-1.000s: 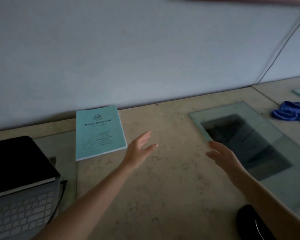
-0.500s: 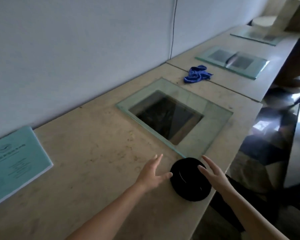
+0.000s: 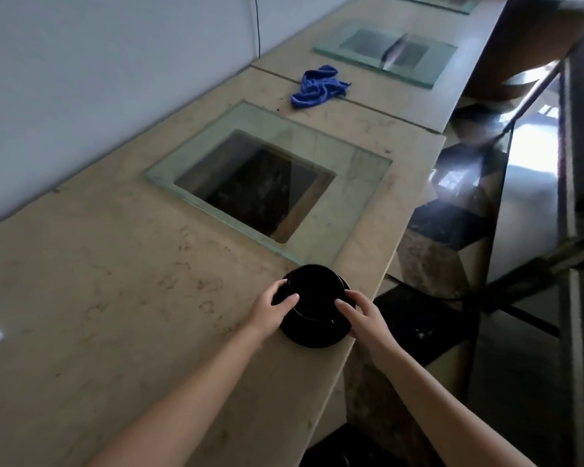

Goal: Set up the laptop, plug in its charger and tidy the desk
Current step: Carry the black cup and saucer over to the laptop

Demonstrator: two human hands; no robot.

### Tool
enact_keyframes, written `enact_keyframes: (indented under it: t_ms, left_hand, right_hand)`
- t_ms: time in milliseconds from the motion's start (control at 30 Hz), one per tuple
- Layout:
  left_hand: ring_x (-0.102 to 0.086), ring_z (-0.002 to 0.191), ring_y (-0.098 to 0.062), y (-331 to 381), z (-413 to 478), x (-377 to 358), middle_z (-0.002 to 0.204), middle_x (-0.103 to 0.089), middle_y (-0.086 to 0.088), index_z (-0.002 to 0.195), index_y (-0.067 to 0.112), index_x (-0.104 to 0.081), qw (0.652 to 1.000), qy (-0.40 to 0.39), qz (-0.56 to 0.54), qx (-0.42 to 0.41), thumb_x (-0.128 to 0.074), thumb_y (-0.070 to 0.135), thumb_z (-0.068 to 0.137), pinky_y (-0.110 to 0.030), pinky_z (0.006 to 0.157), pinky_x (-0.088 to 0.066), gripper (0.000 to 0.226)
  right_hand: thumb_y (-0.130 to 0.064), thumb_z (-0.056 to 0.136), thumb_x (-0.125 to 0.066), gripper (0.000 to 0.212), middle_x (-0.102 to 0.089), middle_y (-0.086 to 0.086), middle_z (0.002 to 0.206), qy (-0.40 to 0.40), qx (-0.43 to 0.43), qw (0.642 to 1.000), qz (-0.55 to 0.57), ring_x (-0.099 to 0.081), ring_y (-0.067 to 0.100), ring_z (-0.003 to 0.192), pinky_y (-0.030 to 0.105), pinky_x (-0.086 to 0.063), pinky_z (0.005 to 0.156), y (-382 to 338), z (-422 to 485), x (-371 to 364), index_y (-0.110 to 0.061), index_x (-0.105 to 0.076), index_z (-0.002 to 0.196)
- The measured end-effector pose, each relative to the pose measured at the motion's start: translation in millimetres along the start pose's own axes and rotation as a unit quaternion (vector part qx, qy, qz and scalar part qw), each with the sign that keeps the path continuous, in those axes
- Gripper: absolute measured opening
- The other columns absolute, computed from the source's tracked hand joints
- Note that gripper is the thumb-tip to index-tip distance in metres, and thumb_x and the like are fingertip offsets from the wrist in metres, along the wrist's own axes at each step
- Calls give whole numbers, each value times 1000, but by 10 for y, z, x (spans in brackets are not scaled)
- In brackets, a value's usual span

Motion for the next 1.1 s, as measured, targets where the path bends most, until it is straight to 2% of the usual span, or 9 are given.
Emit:
enact_keyframes:
  t_ms: [100,200,300,467,600,700,867,967,1100]
  left_hand:
    - [-48,123,-18,4,-34,35,131,-54,-3,134,16,-46,1000,2,-13,3,-60,24,88,-30,101,-41,49]
    - [-51,121,-19,-38,-128,133,125,-58,-2,132,17,-49,999,24,-38,18,-60,21,88,-33,100,-44,45]
    - [-52,120,-19,-110,-295,327,123,-59,0,130,19,-51,997,42,-60,28,-64,24,85,-37,102,-44,47]
    - [-58,113,-19,-174,-714,767,116,-63,2,125,22,-55,989,108,-91,33,-64,23,85,-45,98,-48,41]
    - [-61,106,-18,-313,-1215,1157,113,-64,3,125,22,-55,977,161,-131,41,-63,20,86,-41,91,-52,40]
    - [-60,92,-9,-451,-1719,1448,99,-61,15,116,27,-54,964,203,-167,37,-62,20,87,-34,81,-54,30]
    - [-60,92,-11,-883,-2667,1855,107,-61,6,119,22,-55,945,262,-194,42,-63,21,87,-35,86,-53,33]
    - [-60,90,-11,-1211,-3307,2000,107,-60,4,114,24,-55,923,311,-224,43,-64,22,86,-37,86,-54,29]
    - [-54,99,-13,-1760,-4212,2124,112,-54,5,119,22,-52,904,349,-241,57,-64,27,86,-24,77,-49,36]
  right_hand:
    - [-24,88,-61,24,-66,-1,100,12,-12,1000,21,-62,10,85,22,-45,67,-45,-18,-31,-21,-60,112]
    - [-23,87,-63,23,-68,-1,101,-7,-25,999,32,-66,15,91,32,-55,74,-80,-58,-128,-23,-62,110]
    - [-21,87,-63,23,-70,-1,100,-38,-18,998,38,-68,16,93,37,-57,81,-150,-126,-286,-22,-64,110]
    - [-20,87,-62,18,-72,0,98,-113,3,993,36,-69,14,89,31,-57,73,-392,-318,-699,-28,-67,102]
    - [-18,87,-60,17,-73,1,96,-186,27,982,5,-70,14,88,35,-58,77,-611,-604,-1116,-27,-68,99]
    - [-18,88,-59,17,-72,1,96,-236,39,971,-17,-70,13,87,34,-59,75,-725,-915,-1474,-25,-67,101]
    - [-18,86,-62,14,-72,3,93,-306,59,948,-67,-70,17,86,42,-60,77,-727,-1592,-2120,-26,-68,95]
    - [-17,85,-63,14,-73,1,92,-341,66,933,-97,-70,16,84,41,-60,75,-661,-2100,-2491,-24,-69,96]
    - [-17,84,-67,12,-72,-6,85,-385,75,910,-135,-69,10,78,37,-60,72,-511,-2897,-2965,-26,-70,90]
Point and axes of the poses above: each hand's wrist, its own z-axis towards the middle knuckle, its own x-axis out of the back of the hand, y = z × x, the point moved 2 cm from there along z, towards the middle knuckle
